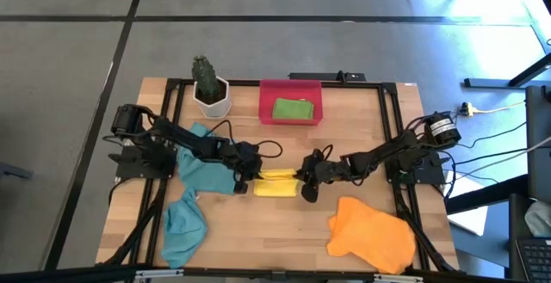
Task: Fold microfiber towels
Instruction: Fold the yellow microfiber towel, then put the yellow microfiber towel into the red bin
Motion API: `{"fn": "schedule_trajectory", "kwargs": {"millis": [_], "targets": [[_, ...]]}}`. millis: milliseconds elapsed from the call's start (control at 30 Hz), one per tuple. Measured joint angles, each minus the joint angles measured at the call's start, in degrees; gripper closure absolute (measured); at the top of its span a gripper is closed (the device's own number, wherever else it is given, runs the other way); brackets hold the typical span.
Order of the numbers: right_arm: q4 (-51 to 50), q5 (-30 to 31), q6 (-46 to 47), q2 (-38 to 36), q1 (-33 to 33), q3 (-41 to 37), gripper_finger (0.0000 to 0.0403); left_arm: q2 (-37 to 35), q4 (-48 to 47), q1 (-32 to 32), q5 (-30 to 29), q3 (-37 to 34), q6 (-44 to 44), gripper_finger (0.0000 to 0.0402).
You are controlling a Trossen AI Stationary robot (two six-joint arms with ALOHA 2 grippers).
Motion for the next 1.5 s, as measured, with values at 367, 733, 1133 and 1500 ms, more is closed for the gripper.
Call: {"fn": "schedule_trajectory", "kwargs": {"millis": [367, 733, 1133, 1500], "targets": [[0.0, 1.6, -1.6, -0.2, -0.4, 0.0, 0.0257, -0.7, -1.3, 0.0, -4.9, 1.8, 0.2, 0.0326], [-6.9, 3.7, -2.8, -5.3, -1.5, 0.1, 0.0246, -6.9, -14.1, 1.7, -11.8, 6.4, 0.4, 0.0274], [-2.1, -2.0, -10.9, -12.4, -0.2, 0.1, 0.0253, -9.4, -4.8, -2.8, -11.3, 6.7, 1.9, 0.0274], [9.6, -5.4, -12.1, 3.5, -1.5, 0.1, 0.0339, -0.9, -0.1, -3.0, -9.5, 6.4, 4.7, 0.0275]]}}
